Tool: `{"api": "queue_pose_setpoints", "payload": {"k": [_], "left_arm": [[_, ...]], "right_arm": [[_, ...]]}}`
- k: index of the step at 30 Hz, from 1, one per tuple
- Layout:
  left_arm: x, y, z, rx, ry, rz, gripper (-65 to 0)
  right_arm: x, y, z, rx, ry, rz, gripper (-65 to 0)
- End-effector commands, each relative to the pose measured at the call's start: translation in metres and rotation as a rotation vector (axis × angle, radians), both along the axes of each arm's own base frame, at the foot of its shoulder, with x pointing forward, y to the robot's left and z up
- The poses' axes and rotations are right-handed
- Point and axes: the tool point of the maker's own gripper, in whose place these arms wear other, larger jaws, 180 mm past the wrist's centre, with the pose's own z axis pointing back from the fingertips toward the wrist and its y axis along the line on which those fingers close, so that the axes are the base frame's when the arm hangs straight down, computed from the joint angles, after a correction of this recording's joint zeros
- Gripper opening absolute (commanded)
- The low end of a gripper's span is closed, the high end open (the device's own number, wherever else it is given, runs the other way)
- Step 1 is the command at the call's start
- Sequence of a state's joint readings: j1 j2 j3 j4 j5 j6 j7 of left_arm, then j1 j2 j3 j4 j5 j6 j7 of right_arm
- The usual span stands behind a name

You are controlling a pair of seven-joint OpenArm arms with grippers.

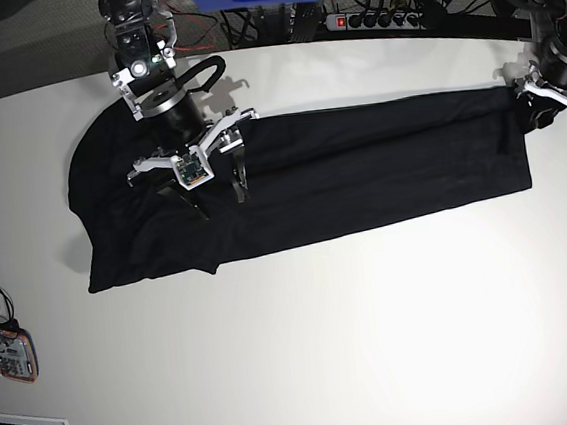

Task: Fold the T-shirt properly
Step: 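Grasp the strip's end with the left gripper, right gripper holding the other end, then lift the strip end with the left gripper and fold it toward the right gripper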

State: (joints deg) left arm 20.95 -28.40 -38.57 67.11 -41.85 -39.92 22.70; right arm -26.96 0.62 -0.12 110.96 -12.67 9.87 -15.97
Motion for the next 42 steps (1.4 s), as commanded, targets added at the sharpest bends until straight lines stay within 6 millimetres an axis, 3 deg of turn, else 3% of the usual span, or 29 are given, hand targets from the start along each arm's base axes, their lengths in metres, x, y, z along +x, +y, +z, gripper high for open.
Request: {"api": "queue_pose_setpoints", "payload": {"k": [1, 5, 9, 14, 17, 26, 30, 33, 37, 42], "left_arm": [[0.006, 0.002, 0.005, 0.013, -0.008, -0.01, -36.9], [0.014, -0.006, 0.005, -0.008, -0.029, -0.005, -36.9], [0.015, -0.026, -0.005, -0.029, -0.002, -0.064, -37.0], [0.013, -0.027, -0.006, -0.028, 0.003, -0.067, -37.0], [0.004, -0.024, -0.007, -0.017, 0.018, -0.069, -36.8], [-0.001, 0.025, 0.037, 0.085, -0.073, 0.035, -29.2], [-0.001, 0.03, 0.04, 0.092, -0.077, 0.044, -29.0], [-0.001, 0.029, 0.038, 0.087, -0.072, 0.042, -28.9], [0.006, 0.005, 0.027, 0.045, -0.058, -0.018, -28.8], [0.016, -0.002, 0.036, -0.048, -0.057, -0.035, -28.8]], "right_arm": [[0.004, 0.001, 0.014, 0.018, -0.052, 0.002, -31.6], [0.004, 0.001, 0.014, 0.018, -0.052, 0.002, -31.6], [0.004, 0.001, 0.015, 0.019, -0.053, 0.002, -31.6], [0.004, 0.001, 0.015, 0.019, -0.053, 0.002, -31.4], [0.004, 0.002, 0.015, 0.02, -0.053, 0.002, -31.4], [0.004, 0.001, 0.014, 0.018, -0.047, 0.001, -31.4], [0.004, 0.001, 0.014, 0.017, -0.048, 0.0, -31.4], [0.004, 0.001, 0.014, 0.017, -0.048, 0.0, -31.6], [0.004, 0.001, 0.014, 0.017, -0.048, 0.0, -31.6], [0.004, 0.001, 0.014, 0.016, -0.049, 0.001, -31.6]]}}
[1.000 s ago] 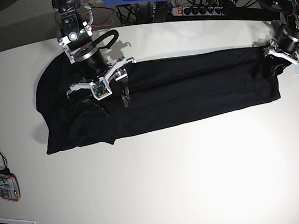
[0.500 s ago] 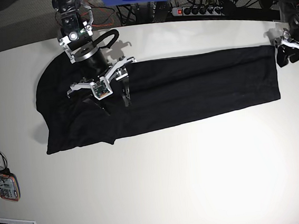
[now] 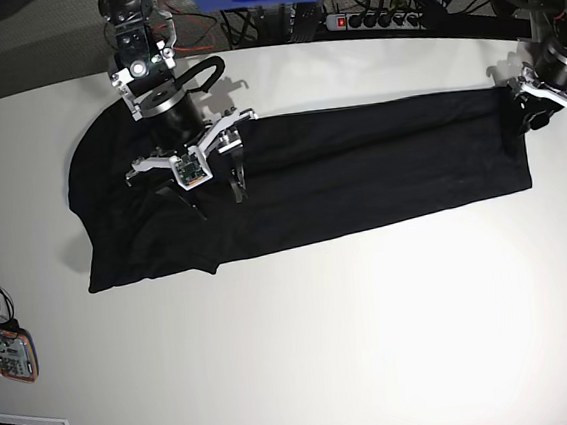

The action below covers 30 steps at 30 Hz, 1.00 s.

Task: Fold the T-shirt properly
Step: 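Lift the strip end with the left gripper and fold it toward the right gripper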

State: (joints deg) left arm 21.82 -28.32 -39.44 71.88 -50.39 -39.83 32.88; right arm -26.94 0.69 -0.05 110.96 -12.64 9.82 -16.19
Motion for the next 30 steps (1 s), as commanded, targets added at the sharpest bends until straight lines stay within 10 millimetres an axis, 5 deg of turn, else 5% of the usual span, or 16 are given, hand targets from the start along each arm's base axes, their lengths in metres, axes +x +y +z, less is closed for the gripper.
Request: {"api": "queue_pose_setpoints", "payload": {"k": [1, 7, 30], "left_arm": [[0.019, 0.014, 0.023, 0.013, -0.059, 0.0, -28.8], [0.022, 0.033, 0.008, -0.015, 0.029, 0.024, -29.2], [0.019, 0.031, 0.005, -0.029, 0.037, 0.026, -29.2]], "right_arm": [[0.004, 0.001, 0.015, 0.019, -0.052, 0.002, -31.6], [0.004, 0.001, 0.014, 0.018, -0.052, 0.001, -31.6], [0.006, -0.011, 0.013, 0.004, -0.05, -0.028, -31.6]]}}
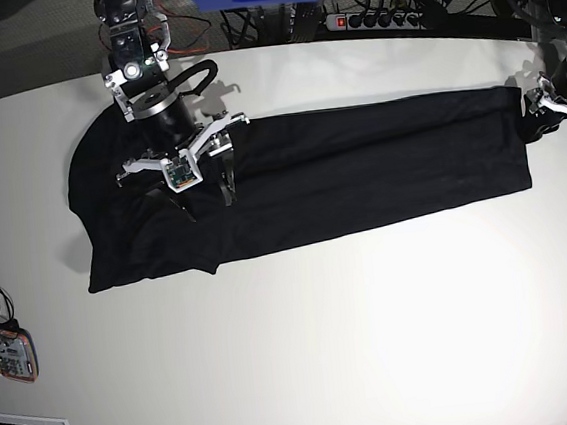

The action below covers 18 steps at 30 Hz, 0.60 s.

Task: Fold the T-shirt properly
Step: 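Lift the strip end with the left gripper and fold it toward the right gripper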

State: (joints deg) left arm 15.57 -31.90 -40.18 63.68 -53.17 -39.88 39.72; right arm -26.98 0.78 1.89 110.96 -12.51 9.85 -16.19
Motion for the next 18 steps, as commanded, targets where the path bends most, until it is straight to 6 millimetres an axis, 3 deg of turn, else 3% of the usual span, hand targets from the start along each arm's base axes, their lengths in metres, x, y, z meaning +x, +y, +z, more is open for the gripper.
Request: {"api": "queue_pose_setpoints", "payload": {"k": [1, 12, 18], "left_arm": [[0.006, 0.006, 0.01, 0.017, -0.023, -0.005, -29.2], [0.014, -0.016, 0.0, -0.035, -0.039, -0.003, -29.2], [0.015, -0.051, -0.017, -0.066, 0.01, -0.104, -29.2]], "right_arm": [[0.004, 0.002, 0.014, 0.018, -0.05, 0.002, -31.6], [0.004, 0.002, 0.014, 0.018, -0.05, 0.002, -31.6], [0.004, 0.002, 0.014, 0.018, -0.05, 0.002, -31.6]]}}
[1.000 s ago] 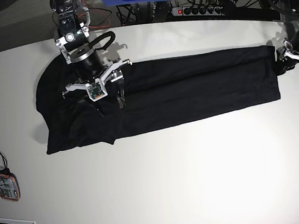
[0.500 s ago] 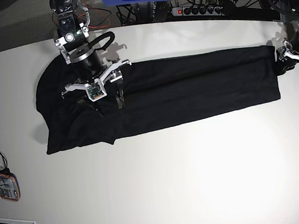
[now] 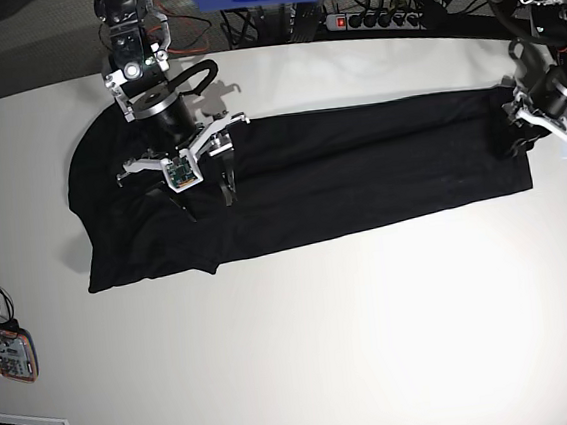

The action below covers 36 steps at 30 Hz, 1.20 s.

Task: Fold the T-shirt properly
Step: 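Lift the strip end with the left gripper and fold it toward the right gripper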

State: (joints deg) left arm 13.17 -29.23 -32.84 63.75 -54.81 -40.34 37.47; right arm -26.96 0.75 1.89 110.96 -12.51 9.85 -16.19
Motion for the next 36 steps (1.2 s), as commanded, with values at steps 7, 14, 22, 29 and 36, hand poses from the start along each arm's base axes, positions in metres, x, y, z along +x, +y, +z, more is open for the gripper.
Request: {"api": "queue_pose_setpoints", "payload": {"k": [7, 14, 22, 29, 36], "left_arm": [[-0.007, -0.012, -0.011, -0.006, 0.044, -0.022, -29.3], [-0.007, -0.011, -0.011, -0.006, 0.043, -0.021, -29.3], [-0.007, -0.01, -0.01, -0.003, 0.044, -0.022, -65.0], [-0.001, -0.006, -0.005, -0.001, -0.001, 0.008, -65.0], [0.008, 0.008, 0.008, 0.026, -0.083, 0.059, -65.0]], "right_arm": [[0.004, 0.002, 0.013, 0.017, -0.05, 0.002, -31.6], [0.004, 0.002, 0.014, 0.019, -0.054, 0.003, -31.7], [0.004, 0.002, 0.014, 0.019, -0.054, 0.003, -31.7], [0.004, 0.002, 0.015, 0.02, -0.056, 0.004, -31.7], [0.004, 0.002, 0.015, 0.02, -0.056, 0.003, -31.7]]}}
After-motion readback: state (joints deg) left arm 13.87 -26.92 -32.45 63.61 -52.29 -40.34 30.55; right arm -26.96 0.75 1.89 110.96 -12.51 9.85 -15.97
